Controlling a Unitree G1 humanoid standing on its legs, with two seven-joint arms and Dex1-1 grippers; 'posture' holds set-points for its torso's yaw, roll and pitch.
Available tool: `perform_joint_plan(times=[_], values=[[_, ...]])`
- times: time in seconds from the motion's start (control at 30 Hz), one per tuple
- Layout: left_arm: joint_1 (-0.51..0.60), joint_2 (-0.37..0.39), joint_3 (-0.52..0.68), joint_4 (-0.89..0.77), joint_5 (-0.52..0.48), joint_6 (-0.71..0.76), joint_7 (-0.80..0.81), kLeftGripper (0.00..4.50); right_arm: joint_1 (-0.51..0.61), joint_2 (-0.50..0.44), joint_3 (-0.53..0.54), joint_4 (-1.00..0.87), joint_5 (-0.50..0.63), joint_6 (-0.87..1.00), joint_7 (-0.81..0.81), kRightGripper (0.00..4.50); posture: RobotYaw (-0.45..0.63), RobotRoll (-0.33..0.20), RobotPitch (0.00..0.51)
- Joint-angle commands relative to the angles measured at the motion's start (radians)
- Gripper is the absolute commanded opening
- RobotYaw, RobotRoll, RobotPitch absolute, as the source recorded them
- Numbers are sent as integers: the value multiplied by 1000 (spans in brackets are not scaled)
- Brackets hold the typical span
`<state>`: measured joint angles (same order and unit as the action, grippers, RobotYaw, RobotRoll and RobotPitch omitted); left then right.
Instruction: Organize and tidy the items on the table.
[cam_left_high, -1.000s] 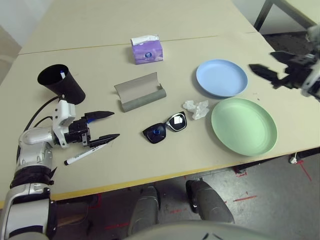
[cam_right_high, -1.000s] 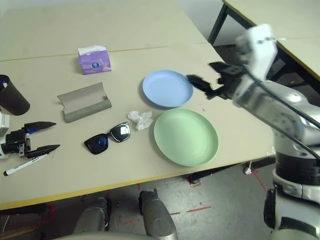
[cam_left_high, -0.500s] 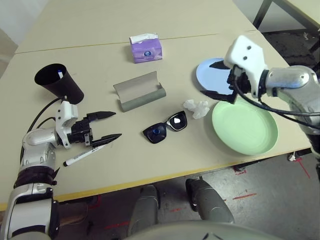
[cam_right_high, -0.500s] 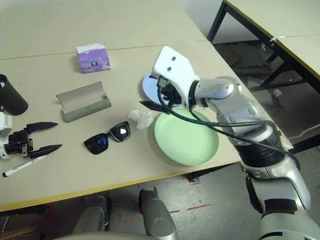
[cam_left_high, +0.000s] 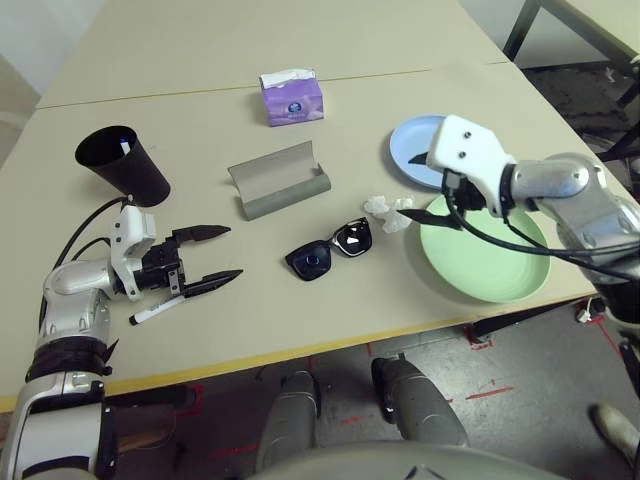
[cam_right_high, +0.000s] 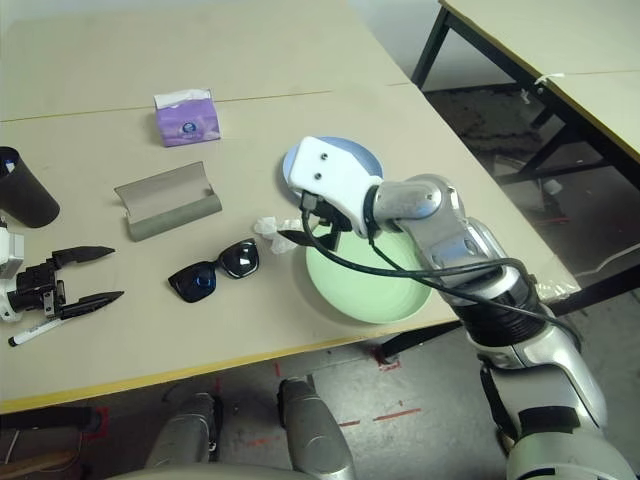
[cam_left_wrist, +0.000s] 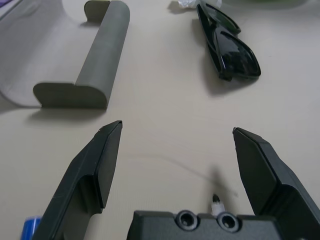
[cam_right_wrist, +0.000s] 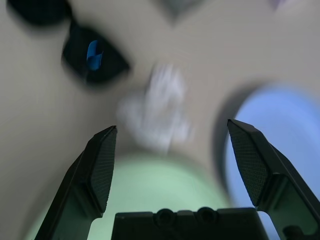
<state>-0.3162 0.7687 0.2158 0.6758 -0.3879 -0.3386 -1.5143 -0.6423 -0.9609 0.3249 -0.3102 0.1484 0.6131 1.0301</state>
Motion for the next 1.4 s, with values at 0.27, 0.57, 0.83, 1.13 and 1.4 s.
perform_joint_plan(times=[0.27,0.57,0.83,1.13,1.4], values=[[-13,-2,-14,23,11,-2,-10,4500,306,-350,-212,-193,45,-59,209,4454,-234,0,202],[-21,-1,-16,31,12,-1,-15,4500,607,-384,-368,-243,-14,-218,180,4454,-239,0,203],[-25,-4,-18,37,14,-5,-17,4500,569,-312,-312,-155,-132,-365,98,4454,-236,0,200],[-15,-4,-17,30,12,-5,-19,4500,667,-322,-359,-20,-205,-535,86,4454,-237,0,200],[-5,-8,-19,26,10,-3,-25,4500,718,-341,-467,-7,-144,-558,143,4454,-254,0,202]])
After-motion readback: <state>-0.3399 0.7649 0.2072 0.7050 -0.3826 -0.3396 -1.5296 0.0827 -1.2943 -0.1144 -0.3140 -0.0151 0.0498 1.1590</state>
